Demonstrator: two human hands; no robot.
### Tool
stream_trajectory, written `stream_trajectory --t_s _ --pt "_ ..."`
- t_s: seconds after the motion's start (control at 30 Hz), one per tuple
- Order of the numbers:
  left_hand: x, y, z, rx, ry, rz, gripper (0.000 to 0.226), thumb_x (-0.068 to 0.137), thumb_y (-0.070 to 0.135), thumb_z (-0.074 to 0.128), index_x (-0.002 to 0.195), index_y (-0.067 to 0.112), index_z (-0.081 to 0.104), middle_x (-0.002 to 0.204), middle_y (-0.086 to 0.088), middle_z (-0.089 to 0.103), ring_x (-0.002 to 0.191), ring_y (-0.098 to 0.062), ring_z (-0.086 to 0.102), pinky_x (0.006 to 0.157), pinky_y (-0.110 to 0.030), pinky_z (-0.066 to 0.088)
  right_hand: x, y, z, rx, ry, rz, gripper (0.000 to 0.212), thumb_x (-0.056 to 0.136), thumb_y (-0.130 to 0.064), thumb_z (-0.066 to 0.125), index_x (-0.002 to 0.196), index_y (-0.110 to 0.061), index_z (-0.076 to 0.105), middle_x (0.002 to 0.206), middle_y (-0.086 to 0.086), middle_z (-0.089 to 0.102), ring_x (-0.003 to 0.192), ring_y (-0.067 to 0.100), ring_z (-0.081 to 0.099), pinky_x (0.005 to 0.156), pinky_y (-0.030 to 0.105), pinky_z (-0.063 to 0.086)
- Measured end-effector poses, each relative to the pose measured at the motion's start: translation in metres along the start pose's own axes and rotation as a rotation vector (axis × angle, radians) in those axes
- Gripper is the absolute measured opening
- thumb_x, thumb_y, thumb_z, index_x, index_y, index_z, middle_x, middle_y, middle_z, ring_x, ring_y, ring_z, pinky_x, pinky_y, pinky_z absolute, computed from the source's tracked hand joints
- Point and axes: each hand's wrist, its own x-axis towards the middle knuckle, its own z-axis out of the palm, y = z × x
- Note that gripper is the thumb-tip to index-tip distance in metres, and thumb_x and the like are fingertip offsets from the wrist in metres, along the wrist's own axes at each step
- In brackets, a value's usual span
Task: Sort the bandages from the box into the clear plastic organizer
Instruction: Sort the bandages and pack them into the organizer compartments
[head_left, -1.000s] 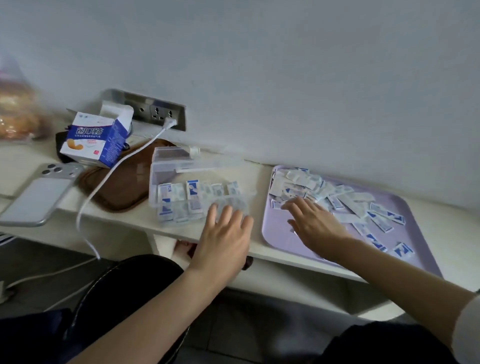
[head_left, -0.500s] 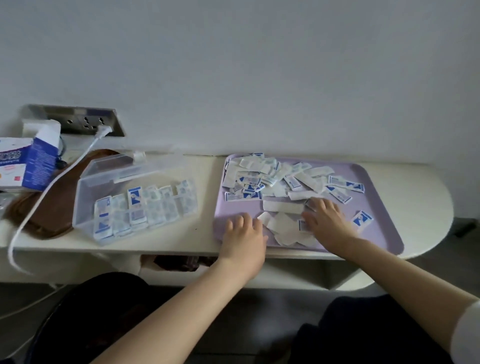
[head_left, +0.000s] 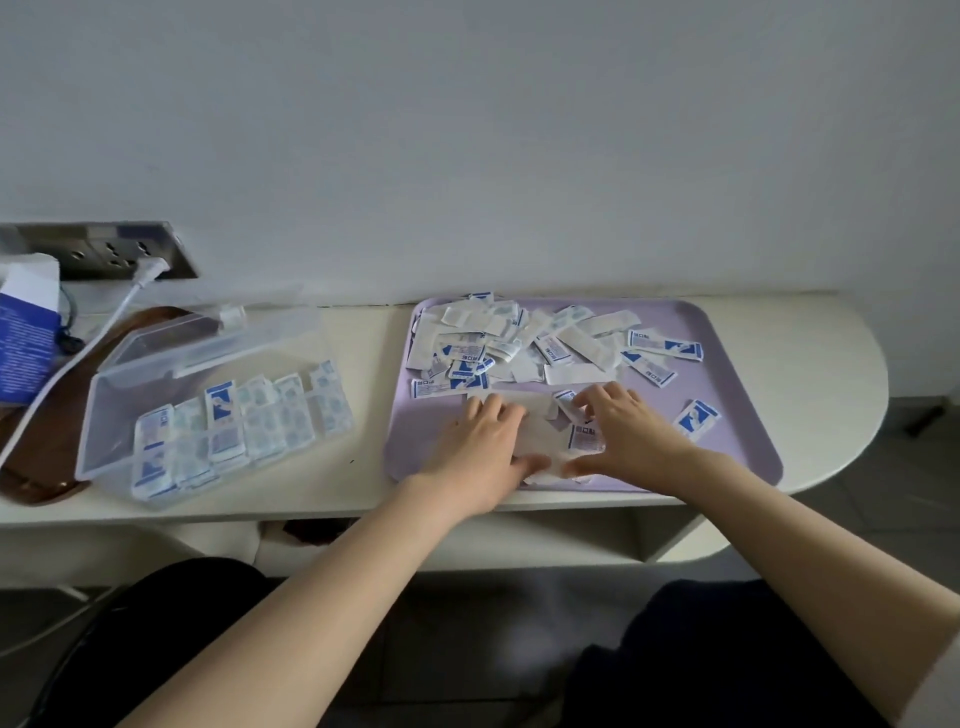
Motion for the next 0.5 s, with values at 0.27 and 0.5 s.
stream_trajectory --t_s 0.27,0.5 --pt "0.006 0.006 0.000 -0.103 -0.032 -0.050 0.065 0.084 0.042 0.064 0.136 0.014 0.035 0.132 -0.008 0.033 0.123 -0.026 0.033 0.098 -0.040 0.040 0.003 0.005 -0.007 0.127 -0.023 0.115 0.042 0.082 -0.019 0.071 0.116 -0.007 0.050 0.116 0.012 0.058 0.090 0.023 0.051 0.073 0.028 0.041" --pt "0.008 0.006 -0.001 -0.186 -0.053 -0.080 0.052 0.081 0.039 0.069 0.125 0.020 0.048 0.124 -0.004 0.035 0.120 -0.023 0.039 0.096 -0.040 0.043 0.012 0.001 -0.011 0.470 0.191 0.109 0.037 0.097 -0.004 0.040 0.133 -0.008 0.032 0.117 0.014 0.059 0.091 0.023 0.056 0.072 0.024 0.043"
